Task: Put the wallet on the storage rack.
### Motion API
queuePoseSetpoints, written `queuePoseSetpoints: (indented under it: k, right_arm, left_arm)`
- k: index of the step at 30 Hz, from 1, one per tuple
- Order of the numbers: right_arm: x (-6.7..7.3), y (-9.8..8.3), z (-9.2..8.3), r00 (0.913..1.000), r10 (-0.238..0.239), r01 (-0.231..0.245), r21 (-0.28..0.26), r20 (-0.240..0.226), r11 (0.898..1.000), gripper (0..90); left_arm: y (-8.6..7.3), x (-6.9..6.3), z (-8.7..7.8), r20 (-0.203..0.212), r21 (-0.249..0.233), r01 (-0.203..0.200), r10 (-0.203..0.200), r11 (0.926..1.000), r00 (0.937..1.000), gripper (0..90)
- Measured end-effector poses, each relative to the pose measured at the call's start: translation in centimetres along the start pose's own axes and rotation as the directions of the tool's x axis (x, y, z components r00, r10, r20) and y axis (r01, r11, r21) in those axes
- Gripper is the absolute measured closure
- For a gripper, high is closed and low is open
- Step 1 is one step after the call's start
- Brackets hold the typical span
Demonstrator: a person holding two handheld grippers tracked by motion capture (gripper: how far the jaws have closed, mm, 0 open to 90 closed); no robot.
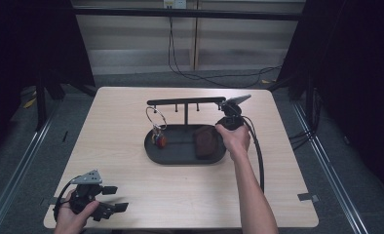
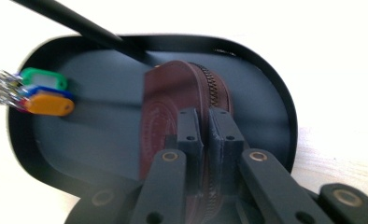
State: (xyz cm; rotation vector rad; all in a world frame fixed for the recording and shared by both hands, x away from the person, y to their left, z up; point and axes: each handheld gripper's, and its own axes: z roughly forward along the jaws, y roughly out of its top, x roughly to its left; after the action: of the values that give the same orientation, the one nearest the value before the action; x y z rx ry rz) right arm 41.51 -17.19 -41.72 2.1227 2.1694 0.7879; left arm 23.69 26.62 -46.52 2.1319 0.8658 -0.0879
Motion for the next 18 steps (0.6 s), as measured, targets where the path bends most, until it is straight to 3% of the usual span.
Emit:
queuePoseSetpoints:
  k: [5,8,18]
  right_arm:
    - [0.0,-0.3,0.6,0.9998,-0.02,0.021,-0.016,0.006,1.0,79.4]
    - [-0.1,-0.4,0.4,0.9993,-0.032,0.033,-0.022,0.018,0.999,70.0]
    - [-0.2,-1.0,-0.8,0.9945,-0.1,0.097,-0.08,-0.032,0.992,45.8]
  left_arm:
    - [0.0,0.0,0.0,-0.001,-0.001,0.0,0.0,1.0,1.0,18.4]
    - [0.0,0.0,0.0,0.0,-0.003,0.003,-0.003,1.0,1.0,18.4]
    - [0.0,0.2,-0.1,-0.006,-0.004,0.007,-0.007,1.0,1.0,18.4]
